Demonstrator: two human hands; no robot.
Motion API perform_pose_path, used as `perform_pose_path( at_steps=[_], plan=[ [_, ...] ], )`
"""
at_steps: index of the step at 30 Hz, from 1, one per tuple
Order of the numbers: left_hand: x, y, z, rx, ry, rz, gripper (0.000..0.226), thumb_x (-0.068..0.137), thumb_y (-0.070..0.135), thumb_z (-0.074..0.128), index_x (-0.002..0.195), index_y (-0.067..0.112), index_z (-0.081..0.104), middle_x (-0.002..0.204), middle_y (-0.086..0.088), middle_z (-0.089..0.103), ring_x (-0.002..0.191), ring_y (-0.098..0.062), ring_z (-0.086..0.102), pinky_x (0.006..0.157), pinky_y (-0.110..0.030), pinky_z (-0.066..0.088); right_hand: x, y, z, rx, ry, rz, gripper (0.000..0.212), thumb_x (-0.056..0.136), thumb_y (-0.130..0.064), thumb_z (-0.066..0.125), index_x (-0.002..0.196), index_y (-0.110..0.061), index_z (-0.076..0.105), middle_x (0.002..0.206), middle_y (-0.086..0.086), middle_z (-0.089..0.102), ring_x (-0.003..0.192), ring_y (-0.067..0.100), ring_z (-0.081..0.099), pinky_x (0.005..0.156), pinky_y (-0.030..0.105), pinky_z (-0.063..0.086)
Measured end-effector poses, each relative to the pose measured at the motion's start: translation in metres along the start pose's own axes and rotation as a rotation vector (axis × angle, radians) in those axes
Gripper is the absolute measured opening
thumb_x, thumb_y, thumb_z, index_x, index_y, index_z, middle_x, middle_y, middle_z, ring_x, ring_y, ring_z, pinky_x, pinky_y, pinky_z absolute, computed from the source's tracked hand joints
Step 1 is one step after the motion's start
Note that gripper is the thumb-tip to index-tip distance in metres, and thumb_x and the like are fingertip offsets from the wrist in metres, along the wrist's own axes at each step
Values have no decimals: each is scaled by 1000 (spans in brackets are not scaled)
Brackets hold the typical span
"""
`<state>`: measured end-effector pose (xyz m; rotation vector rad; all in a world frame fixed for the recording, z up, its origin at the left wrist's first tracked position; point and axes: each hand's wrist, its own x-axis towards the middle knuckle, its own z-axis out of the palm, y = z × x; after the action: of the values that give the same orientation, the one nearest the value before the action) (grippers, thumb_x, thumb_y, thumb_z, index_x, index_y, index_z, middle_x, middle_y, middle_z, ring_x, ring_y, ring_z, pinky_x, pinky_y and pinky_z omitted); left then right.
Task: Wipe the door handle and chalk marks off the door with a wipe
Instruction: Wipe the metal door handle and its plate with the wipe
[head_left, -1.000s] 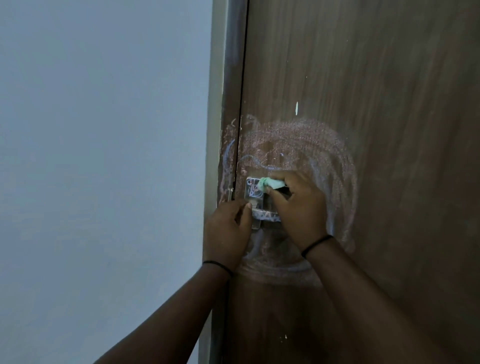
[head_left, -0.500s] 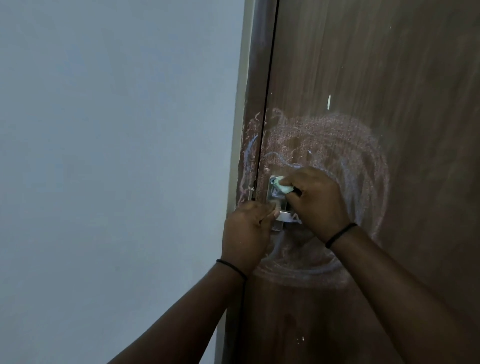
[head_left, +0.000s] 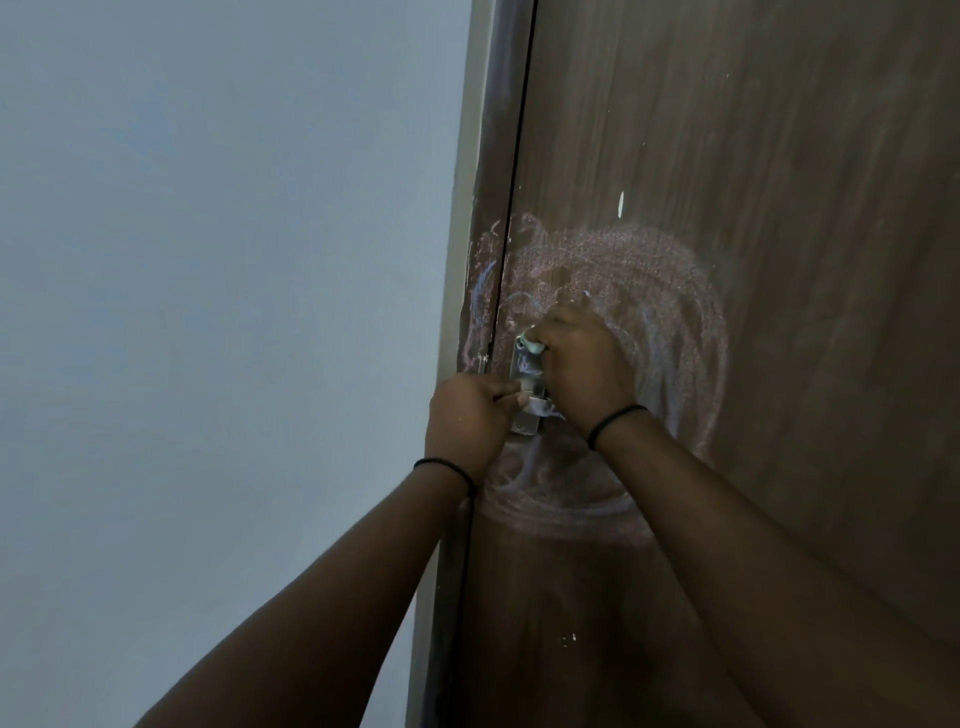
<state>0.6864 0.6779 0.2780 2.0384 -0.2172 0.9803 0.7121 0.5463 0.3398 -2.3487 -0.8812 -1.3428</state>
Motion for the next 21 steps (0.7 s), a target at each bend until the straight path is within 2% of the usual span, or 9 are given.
perform_pose_path(
  at_steps=[3,7,10,12,14,17,19,21],
  plan=[
    [0,7,-1,20,0,-86,17,83,24,74,98,16,77,90,1,76,71,-3,63,69,-17,51,-4,6,-4,8,-74,-49,14,74,7,65,75,-4,73,81,9,63,80,26,56,62,34,47],
    [4,11,-8,29,-19,-200,21,76,32,80,94,20,78,87,3,75,72,-8,65,66,-21,53,-7,20,-9,57,-67,40,17,78,6,64,85,-4,75,85,12,64,80,29,58,66,40,51],
    [9,14,-12,137,-37,-173,21,74,32,81,88,18,75,80,2,70,72,-13,62,60,-22,46,0,6,-6,82,-42,75,21,73,10,60,78,-6,73,81,9,63,76,26,57,63,35,48],
    [10,17,-11,177,-52,-155,22,76,31,79,90,16,73,83,1,69,75,-16,62,64,-27,49,3,-2,-5,57,-62,44,17,70,9,62,71,-6,69,77,9,60,73,26,55,63,37,47],
    [8,19,-9,183,-59,-160,17,77,30,77,85,16,72,80,1,67,73,-16,61,58,-26,44,1,0,-6,20,-84,-6,14,70,7,64,68,-7,67,75,9,59,73,26,54,63,40,48],
    [6,22,-6,163,-57,-169,12,80,25,75,78,15,71,74,2,65,69,-16,60,54,-23,38,-1,11,-6,73,-55,26,16,73,5,64,76,-8,73,80,7,64,75,24,57,63,35,49],
    [6,24,-3,151,-58,-177,17,81,23,74,69,11,71,69,-2,67,65,-17,61,55,-25,44,1,12,-4,107,-38,85,23,75,7,61,82,-10,75,84,7,66,77,22,58,64,33,49],
    [5,22,1,123,-41,-209,27,81,24,74,57,14,66,60,-2,64,56,-13,58,53,-24,43,0,8,0,158,6,109,27,74,10,60,85,-10,75,83,6,65,75,17,55,63,30,47]
  ],
)
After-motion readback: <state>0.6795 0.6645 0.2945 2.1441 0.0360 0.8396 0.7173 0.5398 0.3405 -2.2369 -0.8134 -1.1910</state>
